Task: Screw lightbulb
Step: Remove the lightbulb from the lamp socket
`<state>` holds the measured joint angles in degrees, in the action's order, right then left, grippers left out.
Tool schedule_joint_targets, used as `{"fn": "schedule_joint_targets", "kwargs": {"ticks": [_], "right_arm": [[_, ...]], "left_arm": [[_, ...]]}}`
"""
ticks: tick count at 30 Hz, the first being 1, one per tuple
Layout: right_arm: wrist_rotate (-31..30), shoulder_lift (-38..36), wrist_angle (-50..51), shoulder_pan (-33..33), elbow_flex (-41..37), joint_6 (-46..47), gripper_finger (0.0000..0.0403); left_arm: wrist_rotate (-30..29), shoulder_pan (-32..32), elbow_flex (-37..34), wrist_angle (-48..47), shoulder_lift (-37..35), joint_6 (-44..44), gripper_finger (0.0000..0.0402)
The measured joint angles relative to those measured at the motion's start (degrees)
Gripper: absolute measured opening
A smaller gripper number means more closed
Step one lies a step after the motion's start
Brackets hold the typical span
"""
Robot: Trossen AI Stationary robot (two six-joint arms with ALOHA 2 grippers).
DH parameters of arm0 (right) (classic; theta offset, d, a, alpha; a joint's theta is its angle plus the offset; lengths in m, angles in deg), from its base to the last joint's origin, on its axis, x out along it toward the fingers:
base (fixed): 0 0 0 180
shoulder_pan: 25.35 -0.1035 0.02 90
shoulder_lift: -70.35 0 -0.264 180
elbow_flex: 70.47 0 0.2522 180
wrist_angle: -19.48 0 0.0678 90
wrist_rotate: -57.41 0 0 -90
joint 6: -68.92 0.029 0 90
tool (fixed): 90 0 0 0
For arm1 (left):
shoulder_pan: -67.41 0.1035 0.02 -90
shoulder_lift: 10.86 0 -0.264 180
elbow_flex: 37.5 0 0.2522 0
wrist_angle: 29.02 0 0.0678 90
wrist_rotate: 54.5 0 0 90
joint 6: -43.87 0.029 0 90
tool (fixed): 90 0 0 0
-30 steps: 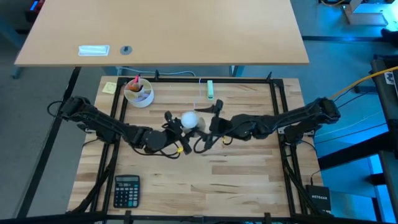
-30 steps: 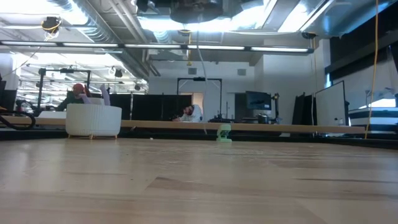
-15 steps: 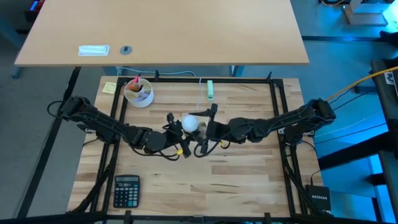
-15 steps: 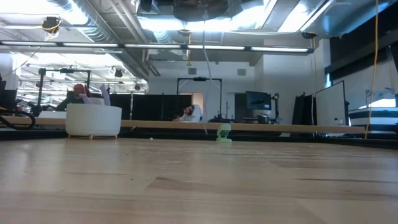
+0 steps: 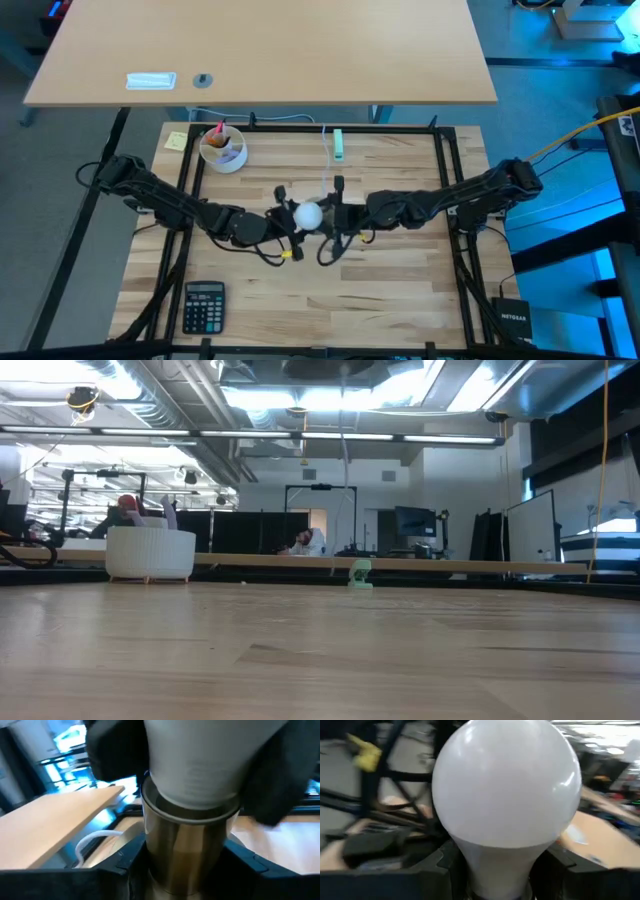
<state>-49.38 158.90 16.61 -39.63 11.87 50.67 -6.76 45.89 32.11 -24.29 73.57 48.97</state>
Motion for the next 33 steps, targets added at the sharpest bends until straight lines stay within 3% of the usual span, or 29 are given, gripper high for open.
{"fn": "schedule_joint_targets", "kwargs": {"ticks": [4, 11, 19, 33], "right_arm": [[13.03, -0.87, 1.27, 0.11, 0.0, 3.28, 0.0162], [29.84, -0.87, 4.98, 2.16, 2.62, 9.63, 0.0162], [30.32, -0.87, 5.23, 3.19, 2.67, 11.52, 0.0162], [19.32, -0.81, 6.33, 3.08, 2.97, 11.39, 0.0161]], "left_arm": [[6.8, -0.39, 0.0, 0.12, 0.0, 1.9, 0.0171], [17.03, -0.27, 0.09, 0.86, -0.07, 2.27, 0.0171], [17.24, -0.07, 0.09, 0.2, -0.07, 2.22, 0.0171], [15.26, 2.6, 0.13, -4.95, -0.2, -3.34, 0.0171]]}}
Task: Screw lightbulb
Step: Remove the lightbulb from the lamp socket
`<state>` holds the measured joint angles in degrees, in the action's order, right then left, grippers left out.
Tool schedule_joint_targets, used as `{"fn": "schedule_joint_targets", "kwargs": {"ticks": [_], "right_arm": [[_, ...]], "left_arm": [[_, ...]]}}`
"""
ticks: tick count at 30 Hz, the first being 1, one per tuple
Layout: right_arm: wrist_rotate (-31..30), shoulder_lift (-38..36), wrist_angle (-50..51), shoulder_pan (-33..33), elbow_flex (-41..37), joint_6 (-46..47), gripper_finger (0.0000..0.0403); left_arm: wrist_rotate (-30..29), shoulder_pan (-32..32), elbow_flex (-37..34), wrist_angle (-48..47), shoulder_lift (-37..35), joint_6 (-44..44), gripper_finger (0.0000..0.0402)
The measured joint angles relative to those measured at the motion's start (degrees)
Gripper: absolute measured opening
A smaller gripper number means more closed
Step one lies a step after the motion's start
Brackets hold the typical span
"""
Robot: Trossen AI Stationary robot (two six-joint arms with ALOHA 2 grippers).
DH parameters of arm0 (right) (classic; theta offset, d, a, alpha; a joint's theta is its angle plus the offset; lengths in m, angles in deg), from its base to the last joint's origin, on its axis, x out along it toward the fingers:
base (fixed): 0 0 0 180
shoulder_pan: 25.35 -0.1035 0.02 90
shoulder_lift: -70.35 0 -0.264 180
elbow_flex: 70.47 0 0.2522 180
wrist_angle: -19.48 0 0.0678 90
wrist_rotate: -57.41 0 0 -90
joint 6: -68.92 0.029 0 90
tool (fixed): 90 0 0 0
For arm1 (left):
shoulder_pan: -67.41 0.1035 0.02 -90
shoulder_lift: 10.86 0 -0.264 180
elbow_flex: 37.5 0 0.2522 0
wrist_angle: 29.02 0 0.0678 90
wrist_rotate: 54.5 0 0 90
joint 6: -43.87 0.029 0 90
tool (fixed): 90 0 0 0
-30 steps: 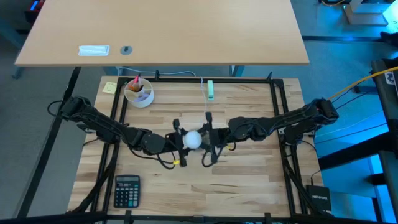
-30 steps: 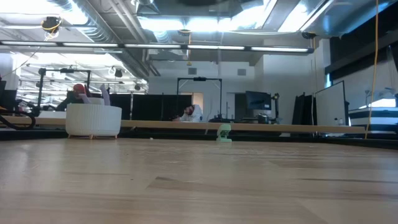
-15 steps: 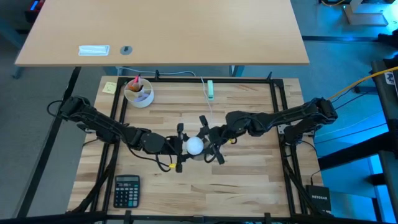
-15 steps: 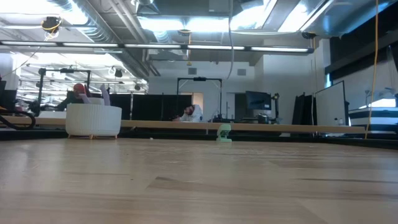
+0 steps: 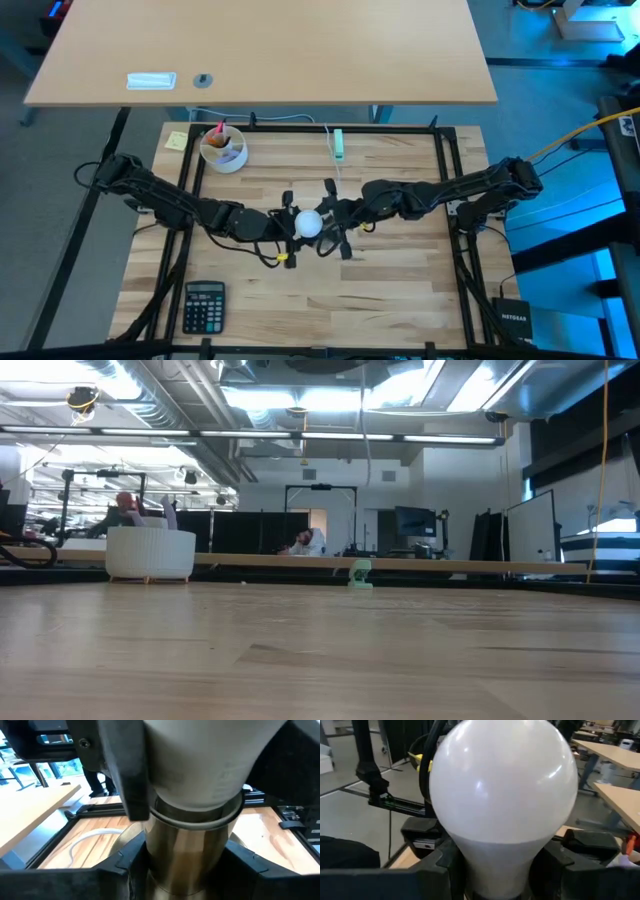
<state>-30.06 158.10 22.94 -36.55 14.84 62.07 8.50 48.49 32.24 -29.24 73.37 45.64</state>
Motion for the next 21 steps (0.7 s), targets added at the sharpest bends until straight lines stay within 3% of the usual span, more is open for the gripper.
{"fn": "schedule_joint_targets", "kwargs": {"ticks": [9, 17, 21], "right_arm": [[-1.94, 0.0, 2.98, -0.02, 0.3, -0.82, 0.0163], [-4.28, -0.21, 2.42, -0.07, 0.67, -1.29, 0.0292], [-5.88, -0.48, 3.07, -0.07, 0.76, -1.24, 0.0336]], "left_arm": [[-0.14, 0.02, -0.13, -0.44, 0.13, -0.29, 0.0171], [0.17, -0.14, -0.31, 0.38, 0.4, -0.06, 0.0171], [0.13, -0.09, -0.39, 0.02, 0.44, 0.05, 0.0171]]}}
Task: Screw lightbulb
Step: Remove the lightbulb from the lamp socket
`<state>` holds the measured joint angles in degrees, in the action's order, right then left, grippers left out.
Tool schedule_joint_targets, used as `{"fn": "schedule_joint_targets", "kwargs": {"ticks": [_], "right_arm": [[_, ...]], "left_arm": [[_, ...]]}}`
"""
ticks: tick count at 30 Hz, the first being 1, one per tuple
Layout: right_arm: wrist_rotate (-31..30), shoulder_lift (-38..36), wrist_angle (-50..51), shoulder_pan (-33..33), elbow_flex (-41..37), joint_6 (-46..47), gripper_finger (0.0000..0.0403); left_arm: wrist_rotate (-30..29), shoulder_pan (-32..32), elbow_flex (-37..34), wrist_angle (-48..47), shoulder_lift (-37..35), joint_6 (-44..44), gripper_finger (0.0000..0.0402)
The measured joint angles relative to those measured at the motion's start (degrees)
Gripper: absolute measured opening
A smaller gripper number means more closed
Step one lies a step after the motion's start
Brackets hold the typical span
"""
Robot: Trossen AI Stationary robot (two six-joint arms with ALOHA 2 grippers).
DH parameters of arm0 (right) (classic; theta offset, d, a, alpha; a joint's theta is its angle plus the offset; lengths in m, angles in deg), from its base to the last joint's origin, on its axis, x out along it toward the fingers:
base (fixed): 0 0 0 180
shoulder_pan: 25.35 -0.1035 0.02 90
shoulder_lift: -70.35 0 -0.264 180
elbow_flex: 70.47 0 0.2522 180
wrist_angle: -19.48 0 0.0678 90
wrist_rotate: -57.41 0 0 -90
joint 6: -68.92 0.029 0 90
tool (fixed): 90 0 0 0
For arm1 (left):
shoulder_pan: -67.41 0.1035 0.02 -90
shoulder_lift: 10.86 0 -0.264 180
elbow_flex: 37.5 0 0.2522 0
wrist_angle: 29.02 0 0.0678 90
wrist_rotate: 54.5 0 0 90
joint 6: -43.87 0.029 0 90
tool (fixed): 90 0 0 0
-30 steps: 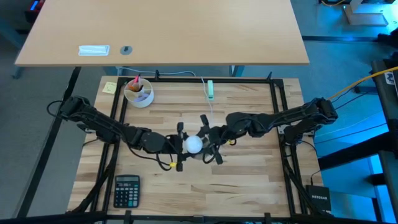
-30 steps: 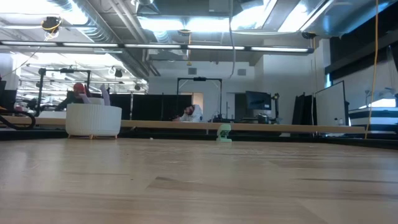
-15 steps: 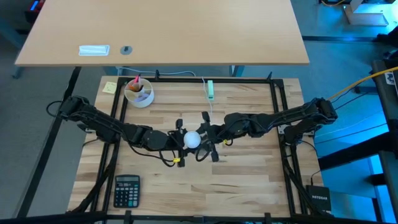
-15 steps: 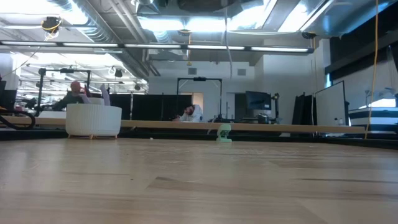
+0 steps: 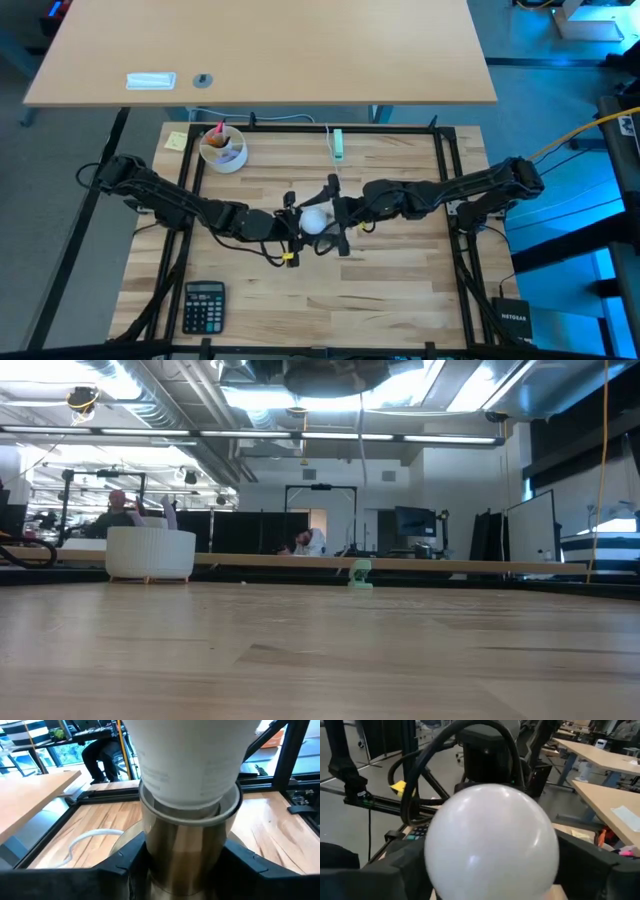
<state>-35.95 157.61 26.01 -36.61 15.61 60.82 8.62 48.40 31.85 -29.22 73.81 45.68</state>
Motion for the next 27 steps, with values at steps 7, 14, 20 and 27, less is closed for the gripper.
{"fn": "schedule_joint_targets", "kwargs": {"ticks": [7, 14, 20, 27], "right_arm": [[-0.58, -4.04, 6.61, 0.04, -0.05, -1.2, 0.0361], [-2.08, -6.03, 9.16, 0.04, -0.11, -1.2, 0.0362], [-5.45, -7.67, 13.97, 0.04, -0.14, -1.4, 0.0362], [-7.21, -11.71, 21.77, 0.07, 1.75, -0.91, 0.0363]], "left_arm": [[-1.88, -0.02, 0.02, 0.9, 0.0, -1.05, 0.0171], [-3.19, -0.04, 0.11, 1.8, -0.02, -1.45, 0.0171], [-4.17, -0.07, 0.12, 2.15, -0.04, -1.46, 0.0171], [-5.57, -0.15, 0.17, 1.56, -0.17, -1.62, 0.0171]]}}
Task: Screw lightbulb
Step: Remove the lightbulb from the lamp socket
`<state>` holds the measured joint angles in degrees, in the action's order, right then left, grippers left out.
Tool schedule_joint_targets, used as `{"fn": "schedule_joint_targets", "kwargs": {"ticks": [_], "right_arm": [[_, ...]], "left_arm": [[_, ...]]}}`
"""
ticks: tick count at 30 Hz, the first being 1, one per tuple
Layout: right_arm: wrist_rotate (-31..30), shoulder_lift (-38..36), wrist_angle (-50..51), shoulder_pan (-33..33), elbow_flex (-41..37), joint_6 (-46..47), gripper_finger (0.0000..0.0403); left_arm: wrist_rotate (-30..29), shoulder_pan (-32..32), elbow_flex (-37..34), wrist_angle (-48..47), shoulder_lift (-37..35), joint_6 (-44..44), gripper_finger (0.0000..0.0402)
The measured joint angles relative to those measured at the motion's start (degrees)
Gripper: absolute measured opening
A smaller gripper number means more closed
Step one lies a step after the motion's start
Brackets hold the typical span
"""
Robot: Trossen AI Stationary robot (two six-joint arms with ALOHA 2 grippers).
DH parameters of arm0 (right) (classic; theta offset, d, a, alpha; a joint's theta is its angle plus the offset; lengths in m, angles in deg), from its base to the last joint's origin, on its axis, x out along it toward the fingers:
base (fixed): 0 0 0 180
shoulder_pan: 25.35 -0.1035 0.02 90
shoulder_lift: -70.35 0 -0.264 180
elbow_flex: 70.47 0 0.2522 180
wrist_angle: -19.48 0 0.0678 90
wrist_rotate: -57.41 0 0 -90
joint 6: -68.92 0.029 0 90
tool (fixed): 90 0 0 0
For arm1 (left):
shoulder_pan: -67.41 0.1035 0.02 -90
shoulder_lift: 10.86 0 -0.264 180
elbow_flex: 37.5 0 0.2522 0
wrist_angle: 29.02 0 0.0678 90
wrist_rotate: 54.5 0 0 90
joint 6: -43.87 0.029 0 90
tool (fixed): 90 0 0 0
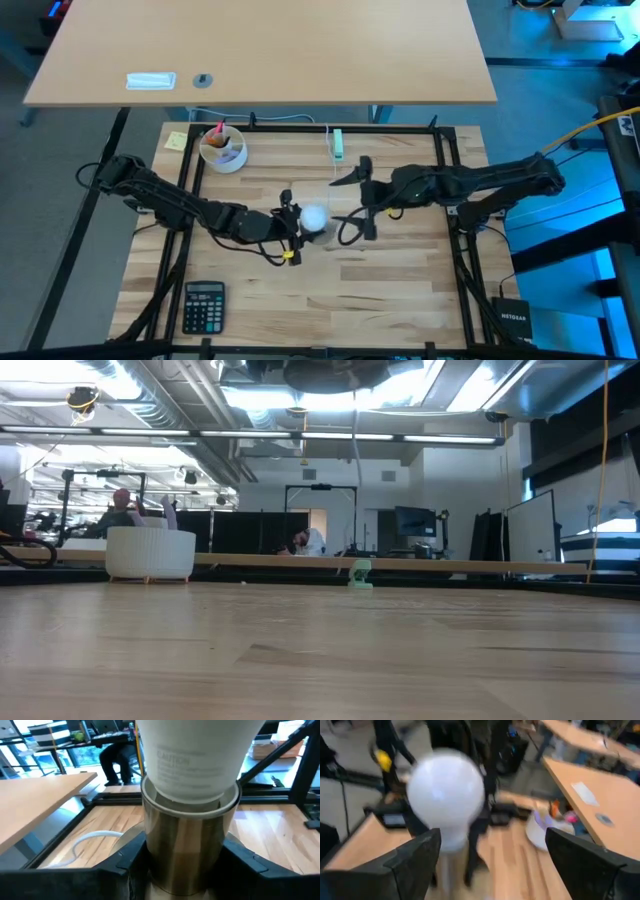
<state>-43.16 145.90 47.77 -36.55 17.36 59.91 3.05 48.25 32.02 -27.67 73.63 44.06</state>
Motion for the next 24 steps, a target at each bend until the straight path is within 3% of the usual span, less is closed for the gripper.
{"fn": "schedule_joint_targets", "kwargs": {"ticks": [3, 6, 9, 12, 19, 24], "right_arm": [[-3.07, -1.59, 4.87, 0.02, 0.02, 0.77, 0.0363], [-5.01, -2.27, 6.14, 0.02, 0.08, 1.4, 0.0363], [-4.06, -1.07, 3.32, -0.03, 0.08, 1.18, 0.0363], [-3.5, 2.24, -1.8, -0.05, 0.08, -0.44, 0.0363], [-9.54, 12.23, -18.61, -0.09, 0.08, -4.82, 0.0363], [-15.02, 15.49, -27.53, -0.4, 0.0, -8.86, 0.0363]], "left_arm": [[-3.27, -0.02, 0.24, 0.32, -0.04, -0.4, 0.0171], [-11.93, -0.72, 0.96, 0.17, -0.04, -0.99, 0.0171], [-21.56, -1.52, 1.38, 0.24, -0.15, -1.57, 0.0171], [-27.23, -1.97, 1.4, 0.39, -0.15, -2.09, 0.0171], [-28.52, -1.84, 1.42, 0.35, -0.15, -6.58, 0.0171], [-28.71, -1.88, 1.45, -1.14, -0.15, -8.59, 0.0171]]}}
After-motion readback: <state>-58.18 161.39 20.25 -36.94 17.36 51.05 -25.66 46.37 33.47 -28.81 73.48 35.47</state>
